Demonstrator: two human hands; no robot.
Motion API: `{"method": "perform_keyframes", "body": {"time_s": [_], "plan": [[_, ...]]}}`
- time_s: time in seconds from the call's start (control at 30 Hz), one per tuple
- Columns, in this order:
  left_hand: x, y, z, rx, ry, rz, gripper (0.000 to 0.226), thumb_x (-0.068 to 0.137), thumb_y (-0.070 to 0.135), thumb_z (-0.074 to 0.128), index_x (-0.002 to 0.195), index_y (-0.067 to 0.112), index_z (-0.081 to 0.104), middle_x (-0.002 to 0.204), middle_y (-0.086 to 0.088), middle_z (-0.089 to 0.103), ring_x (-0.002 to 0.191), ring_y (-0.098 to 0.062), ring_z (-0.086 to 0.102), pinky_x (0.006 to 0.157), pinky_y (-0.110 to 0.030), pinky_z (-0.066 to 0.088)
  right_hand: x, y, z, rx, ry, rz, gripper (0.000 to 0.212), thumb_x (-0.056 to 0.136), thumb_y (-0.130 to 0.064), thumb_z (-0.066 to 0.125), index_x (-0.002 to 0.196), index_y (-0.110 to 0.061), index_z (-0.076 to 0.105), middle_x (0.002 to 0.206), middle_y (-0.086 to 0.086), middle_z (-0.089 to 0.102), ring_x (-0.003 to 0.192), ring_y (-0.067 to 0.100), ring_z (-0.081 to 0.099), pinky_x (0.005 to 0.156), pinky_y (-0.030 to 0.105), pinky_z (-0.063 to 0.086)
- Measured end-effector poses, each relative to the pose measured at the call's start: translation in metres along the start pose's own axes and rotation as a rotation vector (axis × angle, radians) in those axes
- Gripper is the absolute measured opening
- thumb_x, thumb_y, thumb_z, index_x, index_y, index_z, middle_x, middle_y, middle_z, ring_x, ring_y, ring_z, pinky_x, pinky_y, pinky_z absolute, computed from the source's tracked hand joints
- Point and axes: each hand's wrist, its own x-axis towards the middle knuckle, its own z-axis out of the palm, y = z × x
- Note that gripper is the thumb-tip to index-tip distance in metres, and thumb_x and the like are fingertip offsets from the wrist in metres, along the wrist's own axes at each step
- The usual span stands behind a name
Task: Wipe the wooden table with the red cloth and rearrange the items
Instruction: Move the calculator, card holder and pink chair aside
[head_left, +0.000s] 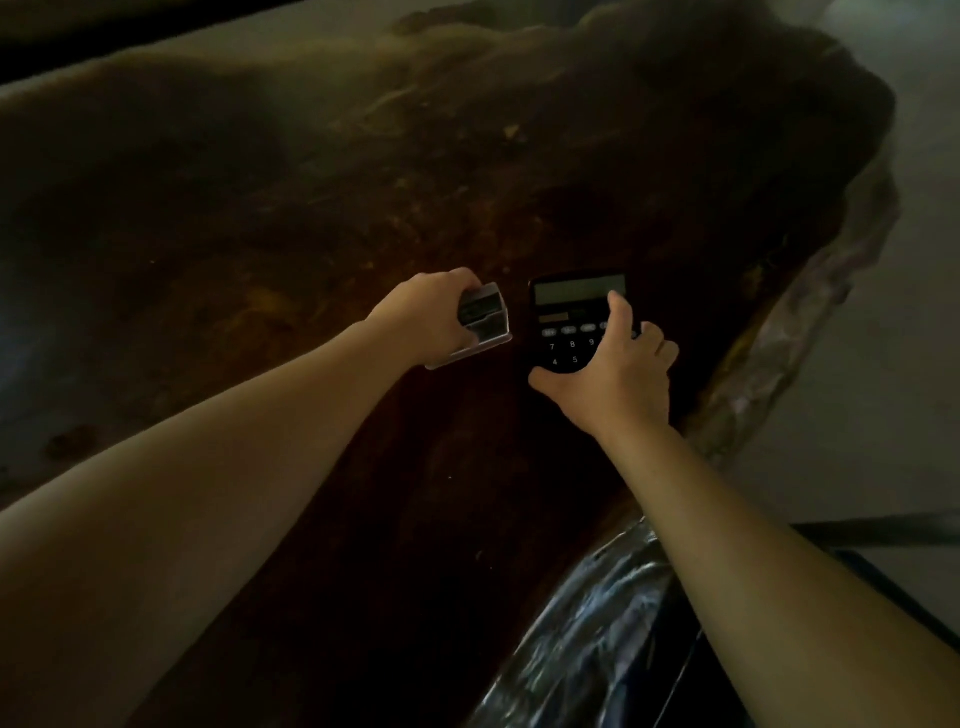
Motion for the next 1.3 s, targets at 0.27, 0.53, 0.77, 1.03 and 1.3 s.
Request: {"method": "perform_keyframes", "body": {"time_s": [0.27, 0.53, 0.77, 1.03, 1.3], "plan": [[0.013, -0.005, 0.026, 0.036, -0.033, -0.001, 0.063, 0.086, 0.025, 0.072, 0.142, 0.032, 0.043, 0.122, 0.003, 0.062, 0.093, -0.011, 0.055, 0.065, -0.024, 0.041, 0.004, 0.002, 0.016, -0.068, -0.022, 0.052, 0.113, 0.068, -0.07, 0.077, 0.154, -0.023, 0.019, 0.146, 0.026, 0.04, 0.13, 0.045, 0.039, 0.108, 0.058, 0.036], [0.003, -0.018, 0.03, 0.068, -0.009, 0.004, 0.087, 0.083, 0.046, 0.071, 0.154, 0.032, 0.023, 0.15, -0.001, 0.039, 0.127, -0.026, 0.046, 0.092, -0.038, 0.043, -0.004, 0.008, 0.03, -0.034, -0.09, 0.077, 0.115, 0.072, -0.07, 0.075, 0.156, -0.023, 0.013, 0.154, 0.027, 0.03, 0.137, 0.046, 0.032, 0.106, 0.059, 0.041], [-0.077, -0.045, 0.013, 0.111, 0.186, -0.103, 0.095, 0.076, 0.063, 0.07, 0.152, 0.032, 0.022, 0.154, -0.002, 0.037, 0.138, -0.028, 0.037, 0.099, -0.049, 0.043, -0.026, -0.006, 0.018, -0.082, -0.01, -0.01, 0.115, 0.078, -0.074, 0.069, 0.16, -0.018, 0.011, 0.167, 0.026, 0.016, 0.151, 0.046, 0.018, 0.119, 0.063, 0.022], [-0.222, -0.105, -0.01, 0.108, 0.247, -0.317, 0.113, 0.067, 0.079, 0.064, 0.155, 0.03, 0.012, 0.159, -0.002, 0.029, 0.145, -0.029, 0.025, 0.106, -0.053, 0.036, -0.106, -0.091, 0.029, 0.138, -0.203, -0.438, 0.097, 0.081, -0.071, 0.067, 0.157, -0.033, 0.02, 0.163, 0.001, 0.033, 0.15, 0.021, 0.024, 0.114, 0.043, 0.033], [-0.37, -0.161, -0.036, -0.013, 0.394, -0.553, 0.119, 0.062, 0.084, 0.063, 0.155, 0.03, 0.011, 0.16, 0.0, 0.026, 0.147, -0.026, 0.02, 0.109, -0.052, 0.033, -0.212, -0.198, 0.054, 0.091, -0.439, -0.711, 0.1, 0.069, -0.081, 0.067, 0.152, -0.049, 0.022, 0.161, -0.01, 0.035, 0.144, 0.018, 0.035, 0.099, 0.042, 0.045]]}}
